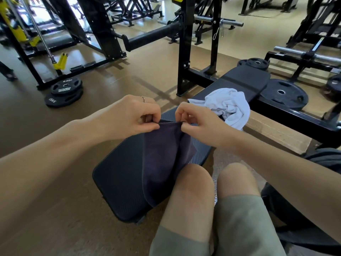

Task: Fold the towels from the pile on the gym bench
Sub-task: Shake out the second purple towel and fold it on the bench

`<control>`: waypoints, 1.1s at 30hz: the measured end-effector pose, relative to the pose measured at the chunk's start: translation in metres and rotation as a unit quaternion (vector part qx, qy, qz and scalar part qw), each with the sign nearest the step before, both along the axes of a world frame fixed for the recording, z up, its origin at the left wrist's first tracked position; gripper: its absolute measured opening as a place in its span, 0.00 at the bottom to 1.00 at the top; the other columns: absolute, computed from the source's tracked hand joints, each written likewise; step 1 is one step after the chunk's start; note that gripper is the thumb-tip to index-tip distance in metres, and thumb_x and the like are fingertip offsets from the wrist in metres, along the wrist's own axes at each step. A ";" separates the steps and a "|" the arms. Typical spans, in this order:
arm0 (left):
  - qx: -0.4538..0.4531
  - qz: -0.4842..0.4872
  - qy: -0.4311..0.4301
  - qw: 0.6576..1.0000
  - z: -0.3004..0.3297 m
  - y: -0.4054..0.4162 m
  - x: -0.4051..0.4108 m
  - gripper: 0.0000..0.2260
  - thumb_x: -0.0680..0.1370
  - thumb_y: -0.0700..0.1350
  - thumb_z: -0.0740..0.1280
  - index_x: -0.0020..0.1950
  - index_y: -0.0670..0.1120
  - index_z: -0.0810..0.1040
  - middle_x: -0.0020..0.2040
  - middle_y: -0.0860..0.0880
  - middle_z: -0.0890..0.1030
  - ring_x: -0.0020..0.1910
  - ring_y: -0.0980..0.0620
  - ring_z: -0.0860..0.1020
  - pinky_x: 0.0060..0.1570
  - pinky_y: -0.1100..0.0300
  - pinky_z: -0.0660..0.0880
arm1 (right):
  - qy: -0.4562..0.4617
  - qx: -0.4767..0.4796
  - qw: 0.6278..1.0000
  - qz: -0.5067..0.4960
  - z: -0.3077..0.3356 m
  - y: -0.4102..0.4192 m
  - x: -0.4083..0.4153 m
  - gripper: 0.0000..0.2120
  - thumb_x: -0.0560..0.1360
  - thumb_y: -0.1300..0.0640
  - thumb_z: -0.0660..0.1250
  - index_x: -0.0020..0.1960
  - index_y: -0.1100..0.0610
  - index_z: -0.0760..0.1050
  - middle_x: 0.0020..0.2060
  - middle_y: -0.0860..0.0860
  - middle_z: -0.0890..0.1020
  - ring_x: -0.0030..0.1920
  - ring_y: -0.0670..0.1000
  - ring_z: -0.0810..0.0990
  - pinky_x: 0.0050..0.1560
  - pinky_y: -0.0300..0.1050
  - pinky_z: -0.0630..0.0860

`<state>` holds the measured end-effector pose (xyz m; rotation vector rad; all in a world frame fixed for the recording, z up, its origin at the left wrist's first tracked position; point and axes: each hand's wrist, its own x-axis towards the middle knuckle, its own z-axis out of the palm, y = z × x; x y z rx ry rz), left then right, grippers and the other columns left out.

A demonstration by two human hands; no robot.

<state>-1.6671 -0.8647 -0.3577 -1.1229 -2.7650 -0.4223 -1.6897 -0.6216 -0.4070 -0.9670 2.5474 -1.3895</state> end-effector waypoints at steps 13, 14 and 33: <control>-0.073 0.020 -0.050 0.996 0.021 0.000 0.000 0.05 0.77 0.50 0.70 0.43 0.53 0.76 0.38 0.55 0.77 0.39 0.53 0.75 0.41 0.63 0.71 | -0.001 -0.011 1.000 -0.023 0.008 -0.018 -0.001 0.08 0.71 0.69 0.63 0.42 0.60 0.79 0.35 0.49 0.81 0.35 0.41 0.73 0.38 0.34 0.69; -0.070 0.023 -0.047 0.996 0.022 0.000 0.001 0.05 0.77 0.50 0.70 0.44 0.53 0.76 0.38 0.55 0.77 0.40 0.53 0.75 0.41 0.63 0.71 | 0.001 -0.016 0.999 -0.031 0.009 -0.019 -0.002 0.08 0.71 0.68 0.63 0.41 0.60 0.79 0.35 0.50 0.81 0.36 0.42 0.74 0.39 0.36 0.71; 0.181 0.154 -0.062 0.969 0.030 0.021 0.008 0.10 0.79 0.42 0.71 0.56 0.48 0.72 0.51 0.54 0.83 0.51 0.60 0.83 0.53 0.61 0.80 | -0.068 -0.176 0.981 -0.037 0.035 -0.027 -0.012 0.06 0.74 0.65 0.71 0.45 0.56 0.78 0.40 0.54 0.82 0.42 0.48 0.80 0.45 0.44 0.76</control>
